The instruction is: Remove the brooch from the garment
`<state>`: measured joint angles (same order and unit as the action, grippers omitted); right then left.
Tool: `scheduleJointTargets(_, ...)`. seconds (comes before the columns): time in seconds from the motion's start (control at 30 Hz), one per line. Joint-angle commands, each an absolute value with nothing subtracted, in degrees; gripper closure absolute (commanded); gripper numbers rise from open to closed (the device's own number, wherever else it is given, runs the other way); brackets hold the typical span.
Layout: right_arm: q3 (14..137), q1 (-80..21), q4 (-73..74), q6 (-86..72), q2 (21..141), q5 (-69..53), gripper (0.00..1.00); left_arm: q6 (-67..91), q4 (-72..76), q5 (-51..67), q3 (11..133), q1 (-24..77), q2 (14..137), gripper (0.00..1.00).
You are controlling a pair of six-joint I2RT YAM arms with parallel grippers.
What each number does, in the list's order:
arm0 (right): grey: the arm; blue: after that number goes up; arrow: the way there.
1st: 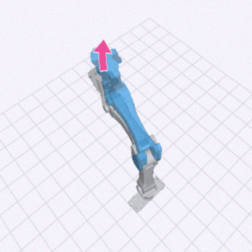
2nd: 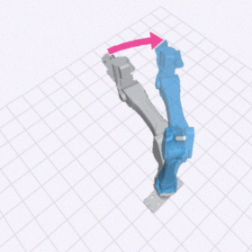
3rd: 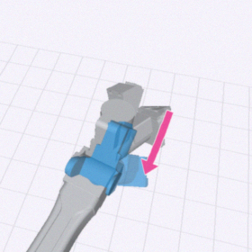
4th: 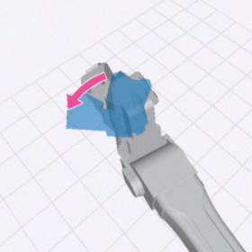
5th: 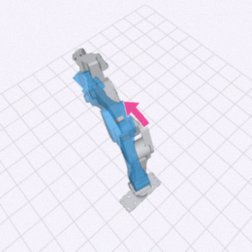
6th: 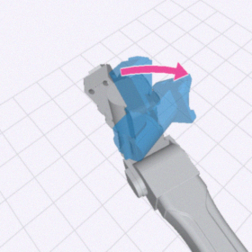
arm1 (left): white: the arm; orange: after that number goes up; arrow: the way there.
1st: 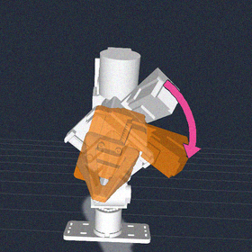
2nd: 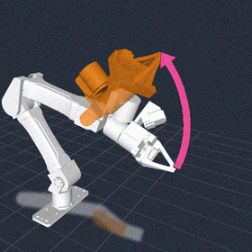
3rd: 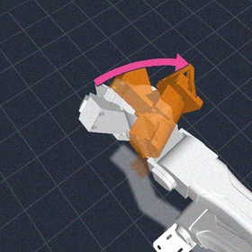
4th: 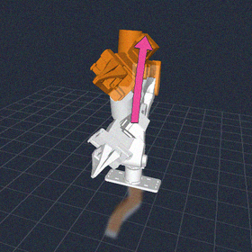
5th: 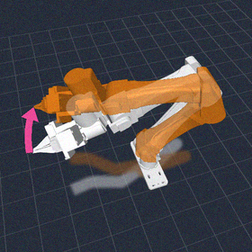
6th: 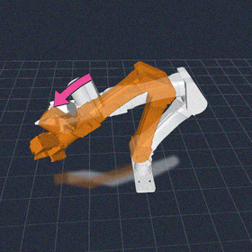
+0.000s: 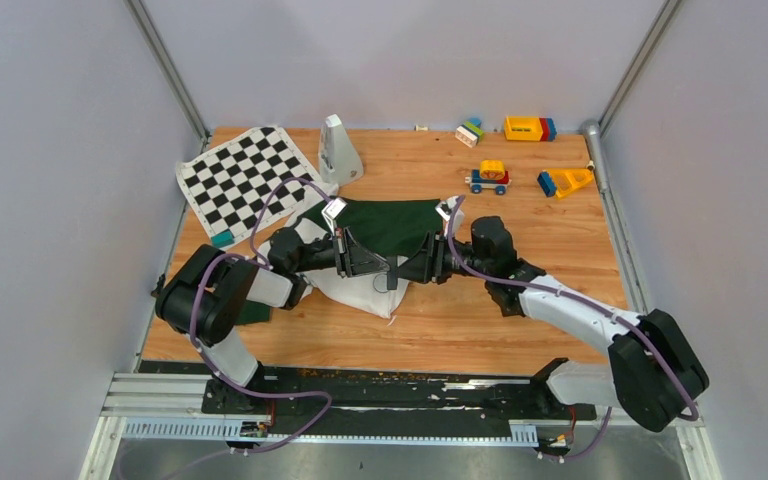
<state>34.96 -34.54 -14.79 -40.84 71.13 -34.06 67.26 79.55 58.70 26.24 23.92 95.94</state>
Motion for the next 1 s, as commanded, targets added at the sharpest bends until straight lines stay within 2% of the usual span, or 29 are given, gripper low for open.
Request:
scheduleJointTargets(0.0, 39.2, -36.8, -16.5, -37.4, 72.8, -34.5, 0.59, 67.8, 83.1, 59.9, 26.7, 24.0, 96.8, 1.00)
scheduleJointTargets(0.37, 40.7, -37.2, -16.2, -37.8, 75.7, -33.5, 0.73, 68.6, 84.0, 60.5, 27.1, 24.5, 97.3, 1.00)
scheduleJointTargets(0.43, 40.7, -37.2, -16.0, -37.7, 75.8, -33.5, 0.81, 68.7, 84.0, 60.5, 27.1, 24.5, 97.4, 1.00)
scheduleJointTargets(0.53, 40.6, -37.1, -15.1, -37.6, 75.3, -32.8, 0.99, 68.7, 84.0, 60.6, 27.1, 24.5, 97.5, 1.00)
scheduleJointTargets(0.73, 36.7, -35.9, -13.2, -36.9, 69.4, -30.1, 1.00, 69.2, 84.4, 60.3, 27.1, 23.7, 98.8, 1.00)
scheduleJointTargets(0.97, 31.8, -30.7, -14.2, -38.6, 65.5, -34.6, 1.00, 69.4, 85.2, 60.4, 27.0, 23.4, 99.3, 1.00)
